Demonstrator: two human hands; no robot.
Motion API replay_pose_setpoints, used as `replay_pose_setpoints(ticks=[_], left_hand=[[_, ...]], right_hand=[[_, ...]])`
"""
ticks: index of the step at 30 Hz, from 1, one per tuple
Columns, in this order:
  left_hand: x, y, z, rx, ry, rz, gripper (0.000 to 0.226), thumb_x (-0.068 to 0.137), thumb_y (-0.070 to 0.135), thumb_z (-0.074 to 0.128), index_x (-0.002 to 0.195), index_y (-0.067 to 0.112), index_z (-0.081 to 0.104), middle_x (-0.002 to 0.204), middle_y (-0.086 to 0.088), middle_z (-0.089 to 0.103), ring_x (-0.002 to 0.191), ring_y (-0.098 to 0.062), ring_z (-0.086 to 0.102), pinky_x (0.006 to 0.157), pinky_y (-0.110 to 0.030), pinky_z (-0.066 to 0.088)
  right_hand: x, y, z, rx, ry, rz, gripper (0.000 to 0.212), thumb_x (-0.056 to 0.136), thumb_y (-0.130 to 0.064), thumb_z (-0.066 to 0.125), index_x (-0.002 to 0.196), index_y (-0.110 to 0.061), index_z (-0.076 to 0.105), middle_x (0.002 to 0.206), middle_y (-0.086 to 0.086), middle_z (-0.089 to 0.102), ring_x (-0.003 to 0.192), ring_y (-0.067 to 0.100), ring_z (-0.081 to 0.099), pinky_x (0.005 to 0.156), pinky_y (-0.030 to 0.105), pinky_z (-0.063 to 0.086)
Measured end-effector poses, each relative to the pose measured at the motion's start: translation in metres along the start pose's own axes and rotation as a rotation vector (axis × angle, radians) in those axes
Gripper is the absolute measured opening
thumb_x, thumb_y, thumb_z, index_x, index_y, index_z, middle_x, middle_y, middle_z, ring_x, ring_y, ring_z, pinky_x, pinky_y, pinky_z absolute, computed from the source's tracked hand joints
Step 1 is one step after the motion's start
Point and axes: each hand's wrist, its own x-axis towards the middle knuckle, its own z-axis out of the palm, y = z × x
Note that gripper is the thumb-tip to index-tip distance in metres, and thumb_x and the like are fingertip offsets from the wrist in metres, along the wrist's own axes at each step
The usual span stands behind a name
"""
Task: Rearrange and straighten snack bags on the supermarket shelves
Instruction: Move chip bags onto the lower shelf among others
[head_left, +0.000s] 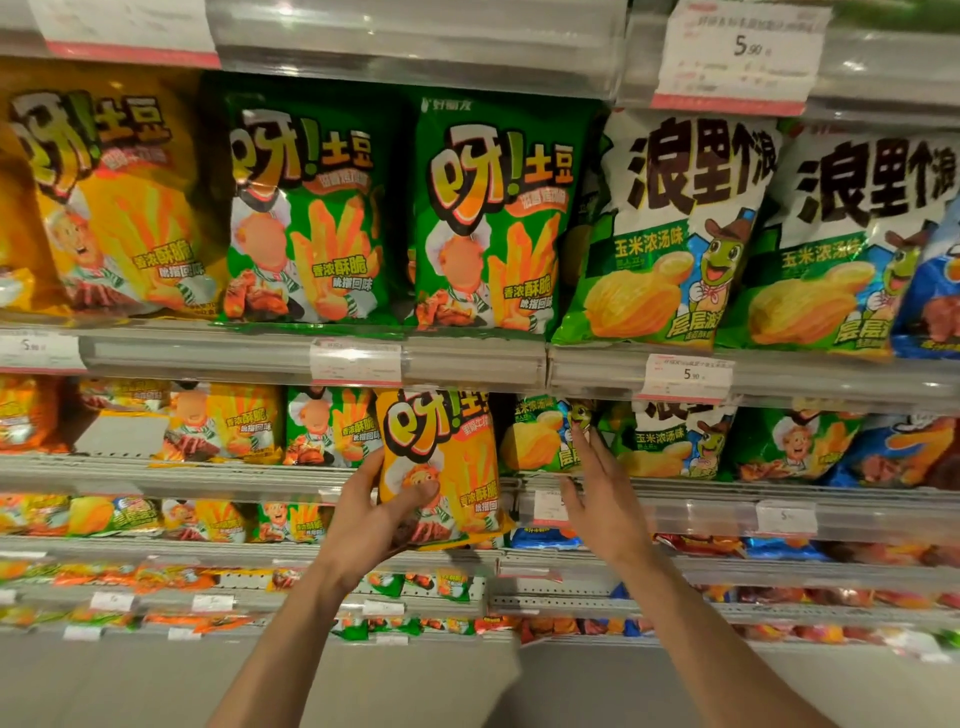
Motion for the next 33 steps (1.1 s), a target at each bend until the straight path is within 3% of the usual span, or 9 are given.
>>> replay_pose_setpoints(ticks=[5,8,11,13,15,19,23,27,33], left_hand=[[0.002,-0.004,-0.015,-0.032,-0.057,0.019,0.047,0.081,0.032,0.083,0.123,0.039,0.063,0.109,0.025,0.074,0.098,0.008,0.067,0.08,-0.018,0.047],[0.001,-0.007,-0.029,-0.031,-0.077,0.032,0.05,0.075,0.038,0.08,0.123,0.038,0.065,0.112,0.023,0.074,0.102,0.005,0.067,0.087,-0.025,0.048],[-0.006,-0.014,-0.041,-0.062,-0.084,0.032,0.051,0.076,0.036,0.08,0.125,0.036,0.066,0.116,0.013,0.075,0.107,-0.007,0.07,0.092,-0.033,0.051],[-0.013,-0.016,-0.046,-0.099,-0.049,0.027,0.047,0.074,0.035,0.081,0.119,0.038,0.069,0.113,0.008,0.077,0.104,-0.012,0.072,0.09,-0.036,0.053],[-0.019,-0.019,-0.048,-0.117,-0.017,0.02,0.041,0.074,0.033,0.081,0.113,0.039,0.071,0.109,0.005,0.078,0.1,-0.014,0.074,0.088,-0.038,0.054],[-0.034,-0.024,-0.052,-0.159,0.044,-0.048,0.048,0.074,0.032,0.082,0.12,0.028,0.069,0.111,0.0,0.077,0.102,-0.023,0.074,0.091,-0.046,0.056],[-0.05,-0.022,-0.063,-0.208,0.087,-0.088,0.044,0.069,0.037,0.084,0.11,0.028,0.07,0.082,-0.002,0.069,0.061,-0.022,0.051,0.056,-0.026,0.044],[-0.054,-0.024,-0.086,-0.231,0.117,-0.095,0.048,0.068,0.035,0.085,0.11,0.02,0.068,0.062,0.002,0.052,0.047,-0.015,0.033,0.043,-0.022,0.032],[-0.053,-0.025,-0.126,-0.181,0.132,-0.05,0.043,0.067,0.039,0.084,0.107,0.031,0.071,0.074,0.009,0.071,0.054,-0.006,0.061,0.048,-0.017,0.046]], right_hand=[[-0.012,-0.028,-0.007,0.176,0.141,0.202,0.059,0.101,-0.033,0.061,0.154,-0.018,0.04,0.16,0.005,0.039,0.147,0.025,0.038,0.121,0.045,0.035],[-0.037,-0.046,-0.001,0.496,0.229,0.355,0.059,0.098,-0.028,0.066,0.15,-0.014,0.043,0.144,-0.008,0.05,0.135,0.017,0.049,0.116,0.038,0.04],[-0.063,-0.055,0.009,0.703,0.218,0.475,0.037,0.098,-0.017,0.067,0.133,-0.013,0.058,0.123,-0.002,0.067,0.113,0.018,0.064,0.088,0.016,0.05],[-0.077,-0.058,0.017,0.777,0.247,0.507,0.016,0.095,-0.013,0.07,0.111,-0.019,0.067,0.097,-0.003,0.076,0.096,0.02,0.073,0.074,0.016,0.053],[-0.084,-0.059,0.023,0.827,0.231,0.514,0.011,0.096,-0.014,0.069,0.103,-0.022,0.07,0.085,-0.008,0.078,0.086,0.015,0.076,0.072,0.022,0.058],[-0.086,-0.064,0.028,0.826,0.166,0.453,0.014,0.101,-0.015,0.061,0.108,-0.022,0.071,0.089,-0.009,0.077,0.082,0.007,0.074,0.076,0.023,0.058],[-0.083,-0.074,0.034,0.83,0.116,0.393,0.016,0.102,-0.022,0.061,0.115,-0.023,0.07,0.095,-0.016,0.076,0.087,0.006,0.073,0.079,0.021,0.057],[-0.077,-0.09,0.041,0.808,0.068,0.353,0.015,0.102,-0.022,0.06,0.108,-0.033,0.068,0.093,-0.017,0.075,0.088,0.008,0.073,0.081,0.023,0.055],[-0.07,-0.12,0.053,0.75,0.027,0.314,0.016,0.101,-0.02,0.06,0.115,-0.026,0.067,0.11,-0.004,0.073,0.103,0.012,0.069,0.097,0.033,0.052]])
